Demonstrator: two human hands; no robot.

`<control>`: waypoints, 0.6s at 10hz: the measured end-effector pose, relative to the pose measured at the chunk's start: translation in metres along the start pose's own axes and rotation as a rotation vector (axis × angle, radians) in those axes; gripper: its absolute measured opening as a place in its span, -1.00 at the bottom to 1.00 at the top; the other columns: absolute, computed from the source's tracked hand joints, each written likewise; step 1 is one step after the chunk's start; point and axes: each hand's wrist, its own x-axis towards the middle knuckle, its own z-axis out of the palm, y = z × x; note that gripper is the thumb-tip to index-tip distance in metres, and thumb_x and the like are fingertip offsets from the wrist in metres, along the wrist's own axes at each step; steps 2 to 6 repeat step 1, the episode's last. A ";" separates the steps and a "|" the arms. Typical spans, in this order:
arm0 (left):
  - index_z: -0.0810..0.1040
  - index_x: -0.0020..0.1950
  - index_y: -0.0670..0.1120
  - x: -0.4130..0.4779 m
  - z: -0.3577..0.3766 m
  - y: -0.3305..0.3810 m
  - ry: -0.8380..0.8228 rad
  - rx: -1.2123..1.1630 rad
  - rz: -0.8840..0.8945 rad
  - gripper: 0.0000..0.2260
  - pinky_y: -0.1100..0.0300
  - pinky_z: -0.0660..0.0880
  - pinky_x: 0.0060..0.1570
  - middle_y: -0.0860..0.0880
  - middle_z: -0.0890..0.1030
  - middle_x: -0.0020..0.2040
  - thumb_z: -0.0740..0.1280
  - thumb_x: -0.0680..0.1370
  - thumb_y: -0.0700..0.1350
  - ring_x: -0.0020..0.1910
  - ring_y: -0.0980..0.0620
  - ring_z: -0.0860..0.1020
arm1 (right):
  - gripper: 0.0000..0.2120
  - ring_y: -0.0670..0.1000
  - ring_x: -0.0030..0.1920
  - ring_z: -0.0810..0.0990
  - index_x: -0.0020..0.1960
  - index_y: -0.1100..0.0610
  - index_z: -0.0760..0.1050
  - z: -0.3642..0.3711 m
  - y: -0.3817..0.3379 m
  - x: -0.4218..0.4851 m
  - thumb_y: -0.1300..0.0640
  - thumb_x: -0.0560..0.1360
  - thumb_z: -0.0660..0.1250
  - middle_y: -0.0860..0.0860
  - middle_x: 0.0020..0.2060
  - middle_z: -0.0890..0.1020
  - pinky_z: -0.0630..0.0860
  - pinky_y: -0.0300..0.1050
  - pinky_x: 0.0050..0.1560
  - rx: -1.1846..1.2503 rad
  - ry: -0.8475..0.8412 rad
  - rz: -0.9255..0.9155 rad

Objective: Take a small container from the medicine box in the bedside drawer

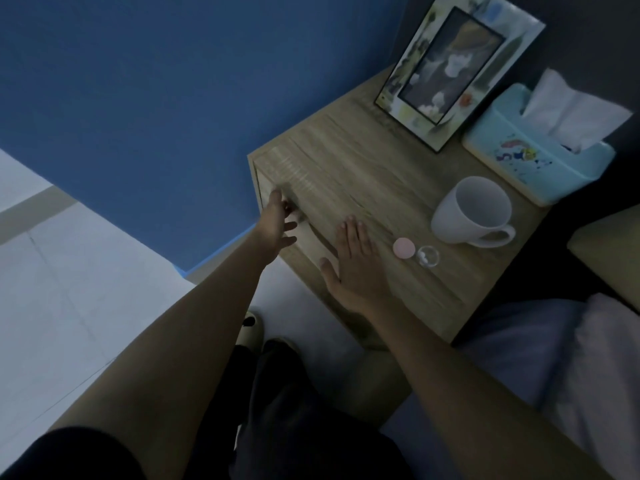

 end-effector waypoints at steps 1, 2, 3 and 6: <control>0.17 0.52 -0.13 -0.002 0.002 0.004 0.003 0.061 -0.007 -0.31 0.00 0.36 0.20 -0.08 0.32 0.49 -0.12 0.56 0.30 0.35 -0.13 0.40 | -0.32 0.07 0.53 -0.27 0.52 0.19 -0.22 0.001 0.000 0.001 -0.16 0.58 -0.05 0.11 0.54 -0.20 -0.25 -0.01 0.46 0.000 0.005 -0.012; 0.17 0.52 -0.13 -0.002 0.002 0.004 0.003 0.061 -0.007 -0.31 0.00 0.36 0.20 -0.08 0.32 0.49 -0.12 0.56 0.30 0.35 -0.13 0.40 | -0.32 0.07 0.53 -0.27 0.52 0.19 -0.22 0.001 0.000 0.001 -0.16 0.58 -0.05 0.11 0.54 -0.20 -0.25 -0.01 0.46 0.000 0.005 -0.012; 0.17 0.52 -0.13 -0.002 0.002 0.004 0.003 0.061 -0.007 -0.31 0.00 0.36 0.20 -0.08 0.32 0.49 -0.12 0.56 0.30 0.35 -0.13 0.40 | -0.32 0.07 0.53 -0.27 0.52 0.19 -0.22 0.001 0.000 0.001 -0.16 0.58 -0.05 0.11 0.54 -0.20 -0.25 -0.01 0.46 0.000 0.005 -0.012; 0.17 0.52 -0.13 -0.002 0.002 0.004 0.003 0.061 -0.007 -0.31 0.00 0.36 0.20 -0.08 0.32 0.49 -0.12 0.56 0.30 0.35 -0.13 0.40 | -0.32 0.07 0.53 -0.27 0.52 0.19 -0.22 0.001 0.000 0.001 -0.16 0.58 -0.05 0.11 0.54 -0.20 -0.25 -0.01 0.46 0.000 0.005 -0.012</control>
